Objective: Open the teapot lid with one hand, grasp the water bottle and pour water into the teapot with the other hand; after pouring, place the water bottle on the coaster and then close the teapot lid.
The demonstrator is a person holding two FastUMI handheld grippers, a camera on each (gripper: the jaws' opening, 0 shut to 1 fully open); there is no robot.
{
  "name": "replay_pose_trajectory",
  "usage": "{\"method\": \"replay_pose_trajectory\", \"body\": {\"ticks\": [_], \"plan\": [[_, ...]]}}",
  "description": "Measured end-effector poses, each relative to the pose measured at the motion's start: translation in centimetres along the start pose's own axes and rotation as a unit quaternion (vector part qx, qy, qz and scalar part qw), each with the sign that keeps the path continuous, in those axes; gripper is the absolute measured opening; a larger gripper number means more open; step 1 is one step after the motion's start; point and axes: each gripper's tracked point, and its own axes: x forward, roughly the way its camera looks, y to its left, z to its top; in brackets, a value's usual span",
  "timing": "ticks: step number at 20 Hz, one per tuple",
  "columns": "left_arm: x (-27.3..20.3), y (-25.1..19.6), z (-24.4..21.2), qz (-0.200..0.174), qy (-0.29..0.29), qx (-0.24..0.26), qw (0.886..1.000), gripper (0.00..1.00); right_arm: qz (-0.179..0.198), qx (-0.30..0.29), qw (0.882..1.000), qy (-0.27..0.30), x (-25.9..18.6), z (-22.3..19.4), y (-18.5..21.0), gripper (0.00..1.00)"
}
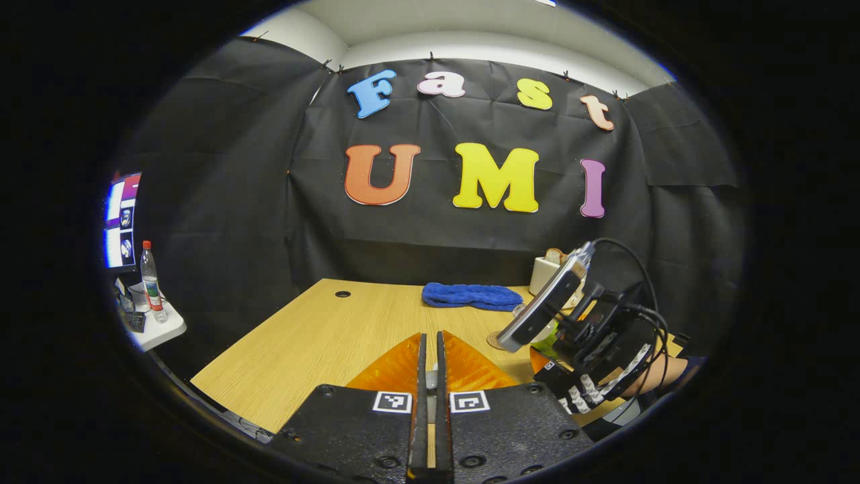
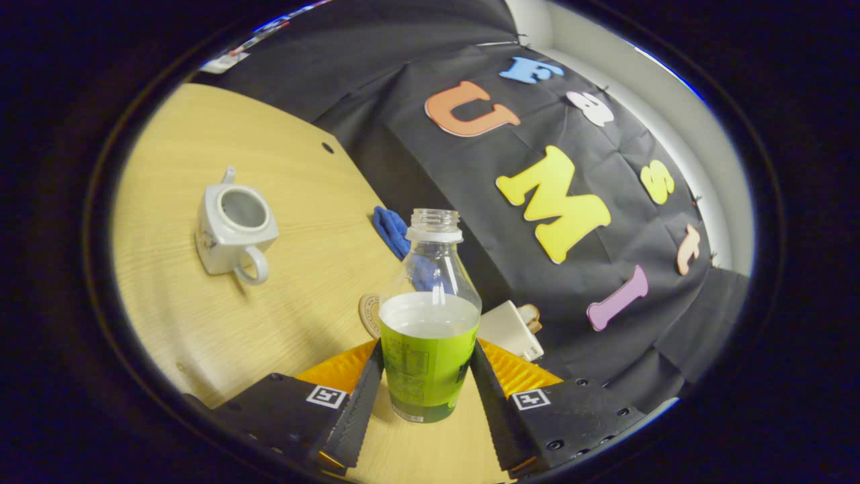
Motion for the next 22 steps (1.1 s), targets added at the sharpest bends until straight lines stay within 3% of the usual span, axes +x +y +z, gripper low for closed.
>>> {"method": "replay_pose_trajectory", "body": {"ticks": [4, 7, 11, 16, 22], "plan": [[0.1, 1.1, -0.1, 0.004, 0.000, -0.005, 1.000, 0.07, -0.028, -0.091, 0.995, -0.021, 0.3, 0.9, 0.5, 0.74], [0.0, 1.7, -0.3, 0.005, 0.004, 0.003, 1.000, 0.06, -0.051, -0.170, 0.984, -0.034, 0.6, 1.6, 0.9, 0.75], [-0.4, 2.4, 0.3, 0.009, -0.003, 0.009, 1.000, 0.06, -0.065, -0.226, 0.970, -0.053, 0.8, 2.9, 0.9, 0.76], [-0.6, 2.9, 0.6, 0.008, -0.008, 0.003, 1.000, 0.06, -0.087, -0.304, 0.946, -0.067, 0.3, 4.3, 0.7, 0.74], [-1.2, 3.4, 1.0, 0.013, -0.014, 0.002, 1.000, 0.06, -0.117, -0.400, 0.905, -0.089, -0.1, 6.0, 0.7, 0.76]]}}
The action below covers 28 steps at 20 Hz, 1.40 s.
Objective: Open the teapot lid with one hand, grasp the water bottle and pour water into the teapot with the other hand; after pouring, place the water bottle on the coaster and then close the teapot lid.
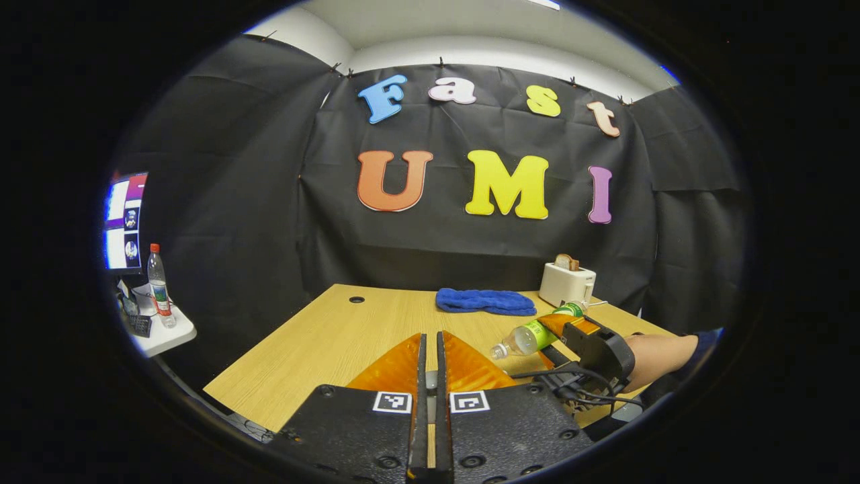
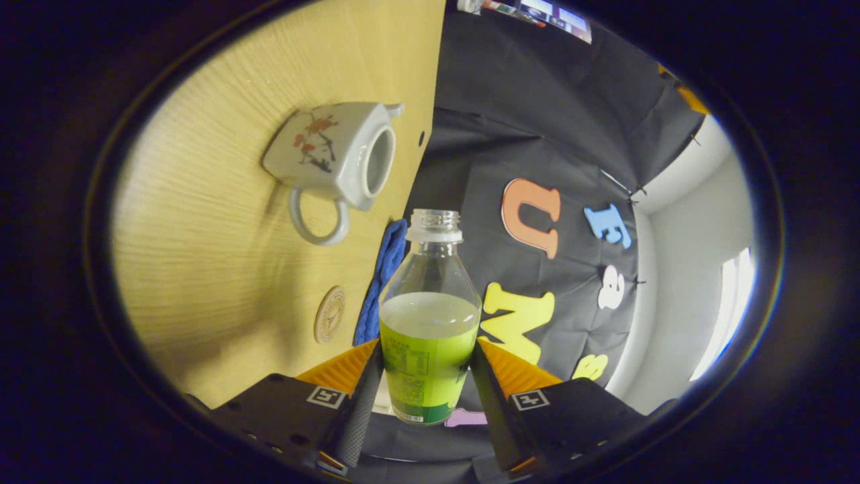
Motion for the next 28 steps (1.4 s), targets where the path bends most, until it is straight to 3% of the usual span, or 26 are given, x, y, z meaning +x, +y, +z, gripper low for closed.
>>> {"method": "replay_pose_trajectory", "body": {"ticks": [9, 28], "plan": [[-0.2, 0.2, 0.0, -0.006, 0.002, -0.003, 1.000, 0.07, -0.043, -0.073, 0.996, -0.029, -0.3, 2.1, -2.3, 0.76], [-0.3, 0.1, -0.1, -0.017, 0.006, -0.008, 1.000, 0.07, -0.105, -0.140, 0.984, -0.032, -0.7, 2.4, -4.9, 0.76]]}}
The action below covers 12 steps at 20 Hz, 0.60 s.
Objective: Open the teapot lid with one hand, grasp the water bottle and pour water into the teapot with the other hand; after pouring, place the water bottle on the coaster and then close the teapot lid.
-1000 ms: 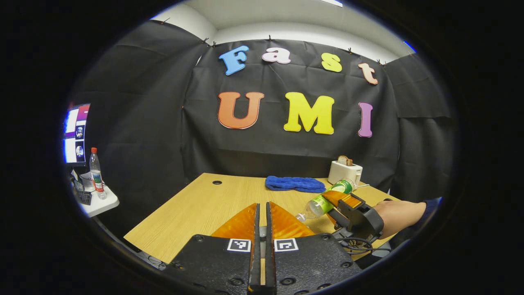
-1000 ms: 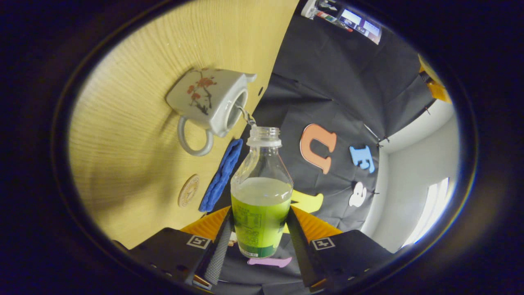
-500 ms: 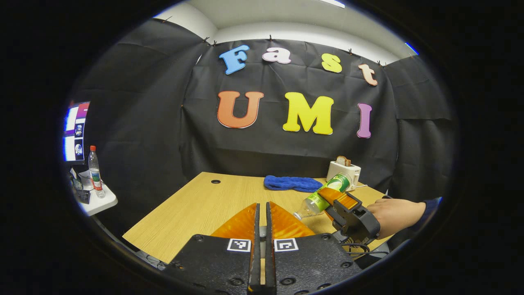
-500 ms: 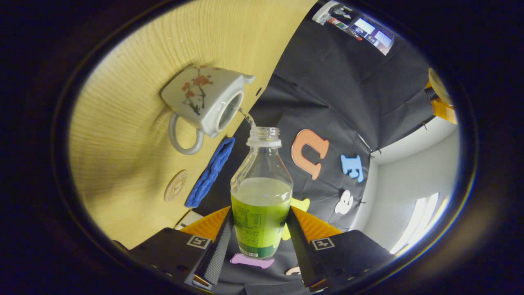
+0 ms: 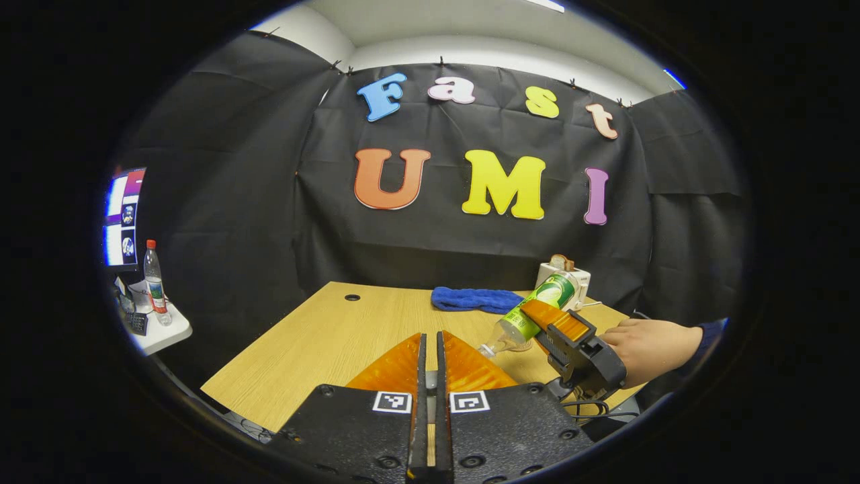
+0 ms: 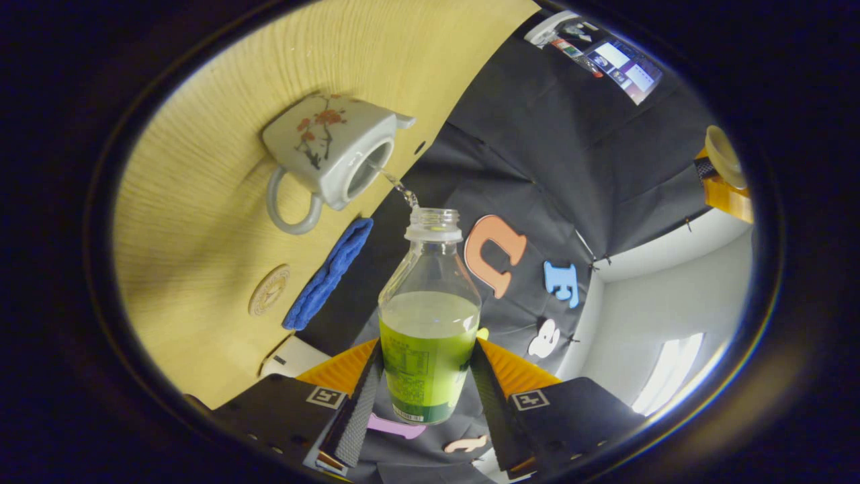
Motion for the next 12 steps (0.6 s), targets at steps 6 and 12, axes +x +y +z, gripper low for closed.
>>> {"method": "replay_pose_trajectory", "body": {"ticks": [6, 12], "plan": [[0.00, 0.47, -0.27, 0.008, 0.003, -0.003, 1.000, 0.07, -0.009, -0.018, 1.000, -0.007, -0.20, 0.12, -0.27, 0.76], [0.19, 0.50, -0.34, 0.006, 0.007, -0.002, 1.000, 0.07, -0.017, -0.027, 0.999, -0.010, -0.29, 0.45, -0.42, 0.77]]}}
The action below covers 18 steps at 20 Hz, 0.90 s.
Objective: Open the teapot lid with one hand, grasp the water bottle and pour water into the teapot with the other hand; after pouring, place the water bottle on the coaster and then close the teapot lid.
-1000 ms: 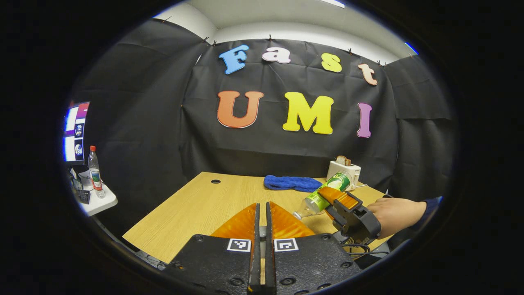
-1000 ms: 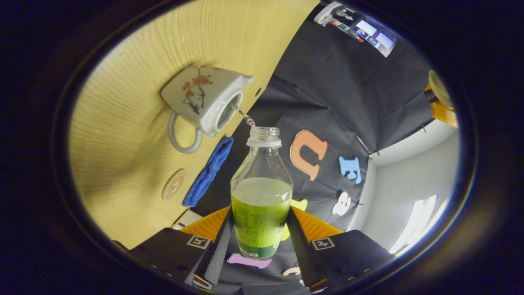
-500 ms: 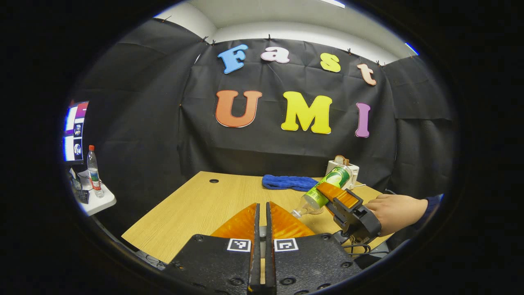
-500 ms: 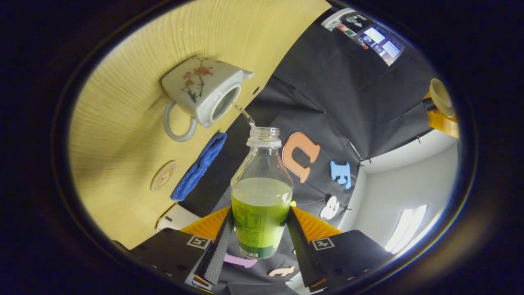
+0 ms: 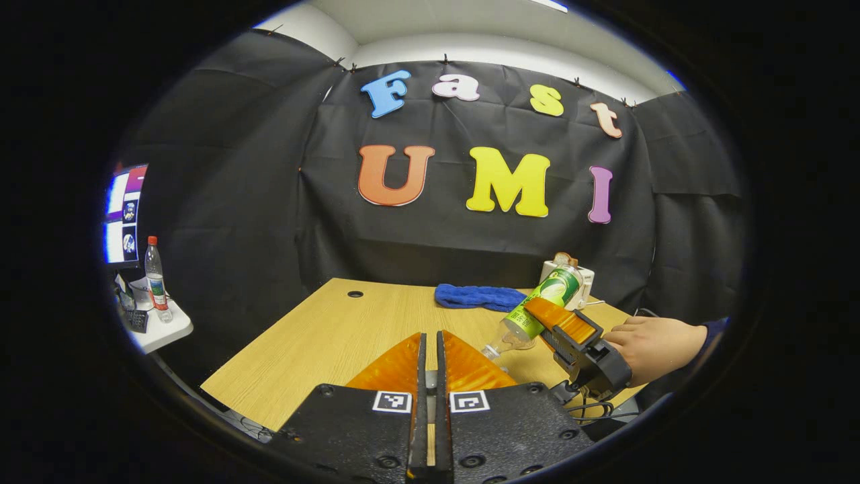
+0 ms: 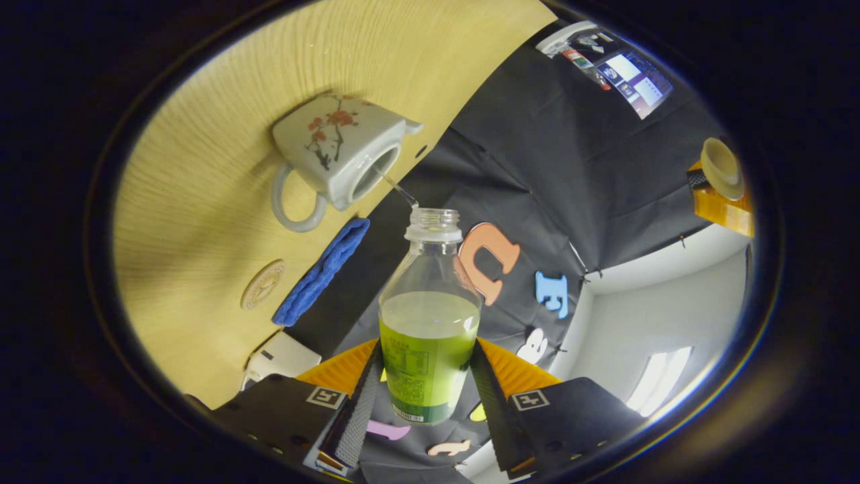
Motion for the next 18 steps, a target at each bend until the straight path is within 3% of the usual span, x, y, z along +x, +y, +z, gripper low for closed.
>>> {"method": "replay_pose_trajectory", "body": {"ticks": [8, 18], "plan": [[-0.02, -0.04, -0.22, -0.002, 0.003, 0.001, 1.000, 0.07, -0.023, -0.042, 0.999, -0.007, -0.16, -0.03, -0.31, 0.76], [0.13, -0.07, -0.28, 0.000, 0.003, 0.006, 1.000, 0.07, -0.033, -0.016, 0.999, -0.002, 0.02, -0.36, -0.20, 0.76]]}}
